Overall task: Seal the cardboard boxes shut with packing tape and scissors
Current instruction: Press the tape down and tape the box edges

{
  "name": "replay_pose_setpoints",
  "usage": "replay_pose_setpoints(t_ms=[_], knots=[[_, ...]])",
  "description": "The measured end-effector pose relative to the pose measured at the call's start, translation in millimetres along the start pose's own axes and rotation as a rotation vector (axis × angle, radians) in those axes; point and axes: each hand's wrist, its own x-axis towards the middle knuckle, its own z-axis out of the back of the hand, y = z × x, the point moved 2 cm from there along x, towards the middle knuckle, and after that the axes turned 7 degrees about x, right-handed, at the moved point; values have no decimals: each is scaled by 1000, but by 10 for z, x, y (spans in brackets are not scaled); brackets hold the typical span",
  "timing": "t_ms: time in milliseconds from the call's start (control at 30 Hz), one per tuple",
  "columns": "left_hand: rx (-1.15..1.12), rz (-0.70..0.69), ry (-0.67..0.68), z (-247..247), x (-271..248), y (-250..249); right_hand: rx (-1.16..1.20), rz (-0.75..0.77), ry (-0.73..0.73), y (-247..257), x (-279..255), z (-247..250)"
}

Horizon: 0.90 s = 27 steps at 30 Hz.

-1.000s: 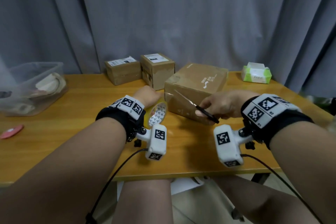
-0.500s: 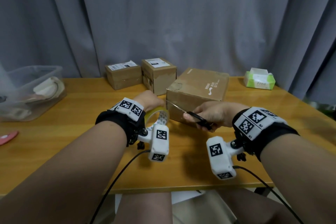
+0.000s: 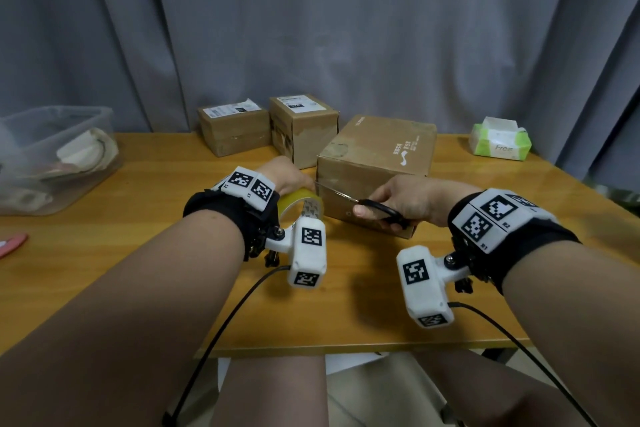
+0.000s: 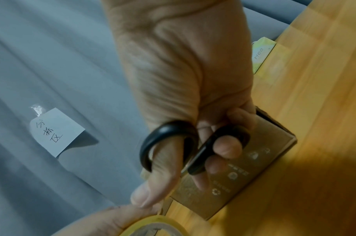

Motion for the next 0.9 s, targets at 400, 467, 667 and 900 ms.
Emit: replay_pose_setpoints(t_ms=[400,467,667,900], knots=[[100,-55,-24,24,-116,79,-116,4,-45,-108,112,-5],[12,-63,-79,22,-132,136,-209,-15,-15,-122,109,-22],[-189,-139,-209,76,-116,329,-841,-17,0,-92,165,-244],[-141,-273,-353,105,-84,452,-569,544,-581,636,36,-186]])
